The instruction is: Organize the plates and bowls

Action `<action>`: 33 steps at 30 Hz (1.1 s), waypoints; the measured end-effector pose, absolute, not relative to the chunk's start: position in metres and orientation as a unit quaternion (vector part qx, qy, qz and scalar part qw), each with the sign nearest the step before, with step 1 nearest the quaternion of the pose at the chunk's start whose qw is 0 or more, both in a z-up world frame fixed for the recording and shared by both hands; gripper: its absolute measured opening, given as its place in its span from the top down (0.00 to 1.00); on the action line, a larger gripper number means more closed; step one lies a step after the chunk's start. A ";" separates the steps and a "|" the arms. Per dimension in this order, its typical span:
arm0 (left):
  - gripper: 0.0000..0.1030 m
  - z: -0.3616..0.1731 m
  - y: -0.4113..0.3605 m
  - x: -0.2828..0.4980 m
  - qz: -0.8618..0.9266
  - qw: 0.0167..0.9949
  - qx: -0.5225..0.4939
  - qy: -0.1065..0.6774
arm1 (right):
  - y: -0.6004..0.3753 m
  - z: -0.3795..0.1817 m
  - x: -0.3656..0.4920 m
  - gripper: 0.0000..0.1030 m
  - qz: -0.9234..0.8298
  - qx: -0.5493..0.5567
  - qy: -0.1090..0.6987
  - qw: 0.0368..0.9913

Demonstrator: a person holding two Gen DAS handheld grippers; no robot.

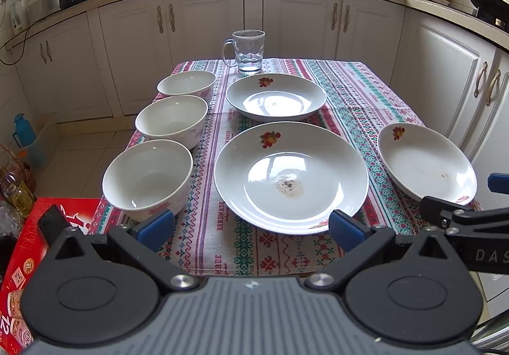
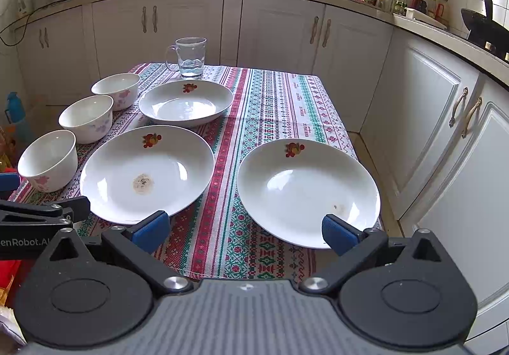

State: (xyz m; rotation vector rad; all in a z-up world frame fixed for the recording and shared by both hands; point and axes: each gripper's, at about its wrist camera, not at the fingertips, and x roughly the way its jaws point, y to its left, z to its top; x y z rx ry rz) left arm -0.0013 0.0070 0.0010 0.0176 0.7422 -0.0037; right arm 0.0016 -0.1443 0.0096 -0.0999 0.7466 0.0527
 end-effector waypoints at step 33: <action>0.01 0.001 0.007 -0.002 -0.002 0.932 0.008 0.362 | -0.143 0.012 0.001 0.00 0.027 -0.054 0.361 0.930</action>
